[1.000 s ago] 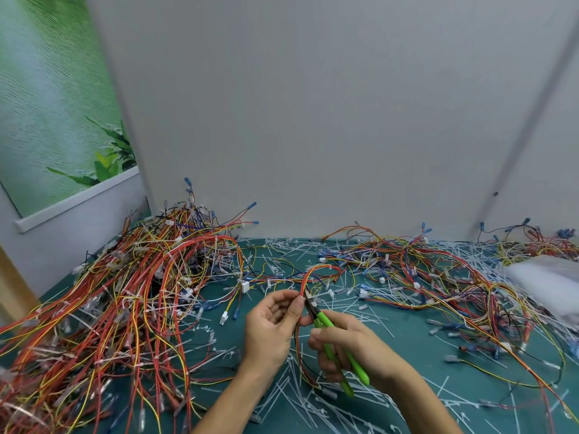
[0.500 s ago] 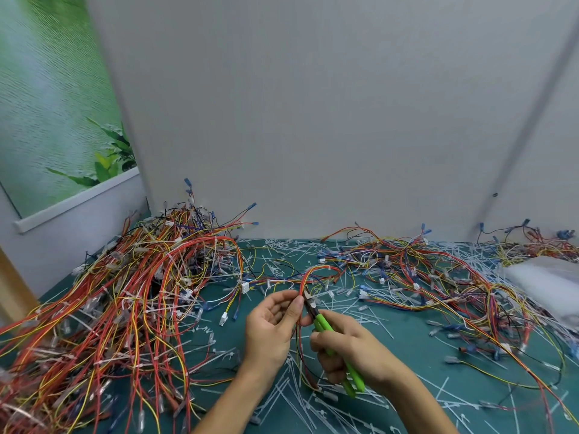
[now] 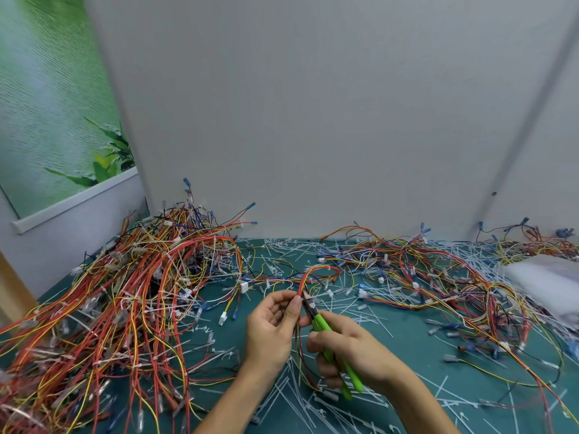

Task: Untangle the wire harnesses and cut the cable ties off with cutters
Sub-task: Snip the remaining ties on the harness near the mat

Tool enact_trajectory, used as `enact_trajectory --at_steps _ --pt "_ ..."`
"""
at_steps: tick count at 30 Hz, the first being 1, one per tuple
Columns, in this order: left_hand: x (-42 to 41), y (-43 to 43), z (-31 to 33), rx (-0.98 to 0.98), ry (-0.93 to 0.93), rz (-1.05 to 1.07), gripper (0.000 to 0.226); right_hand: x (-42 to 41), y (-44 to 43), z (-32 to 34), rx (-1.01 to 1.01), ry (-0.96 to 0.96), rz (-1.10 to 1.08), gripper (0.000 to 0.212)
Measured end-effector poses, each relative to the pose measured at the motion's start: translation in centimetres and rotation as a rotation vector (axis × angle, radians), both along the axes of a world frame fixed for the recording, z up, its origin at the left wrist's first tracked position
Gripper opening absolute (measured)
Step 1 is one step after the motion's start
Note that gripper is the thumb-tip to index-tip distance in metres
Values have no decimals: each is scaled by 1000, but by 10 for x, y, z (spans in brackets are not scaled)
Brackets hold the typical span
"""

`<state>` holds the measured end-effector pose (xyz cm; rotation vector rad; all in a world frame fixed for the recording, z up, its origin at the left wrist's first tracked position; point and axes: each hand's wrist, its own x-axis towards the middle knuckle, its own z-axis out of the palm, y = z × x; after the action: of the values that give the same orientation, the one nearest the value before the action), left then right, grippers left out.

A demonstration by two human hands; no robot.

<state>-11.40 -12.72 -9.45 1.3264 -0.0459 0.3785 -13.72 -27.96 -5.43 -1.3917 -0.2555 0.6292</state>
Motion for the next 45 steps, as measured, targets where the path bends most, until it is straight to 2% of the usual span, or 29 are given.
enact_trajectory --at_steps 6,13,25,34,40,45 --pt "-2 0 0 8 -21 -29 9 -1 -2 3 92 55 52 38" --pt "-1 -2 0 10 -18 -9 8 1 -1 -2 -10 -2 7 29" --pt "-2 0 1 29 -34 13 8 -1 1 -1 19 9 5 37" --pt "-2 1 0 58 -25 10 9 -1 -1 0 40 -10 32 34" --pt "0 2 -2 61 -2 15 25 -1 2 -2 -54 -113 -7 38" --pt "0 0 0 29 -3 12 17 0 1 -4 -44 -91 -8 36"
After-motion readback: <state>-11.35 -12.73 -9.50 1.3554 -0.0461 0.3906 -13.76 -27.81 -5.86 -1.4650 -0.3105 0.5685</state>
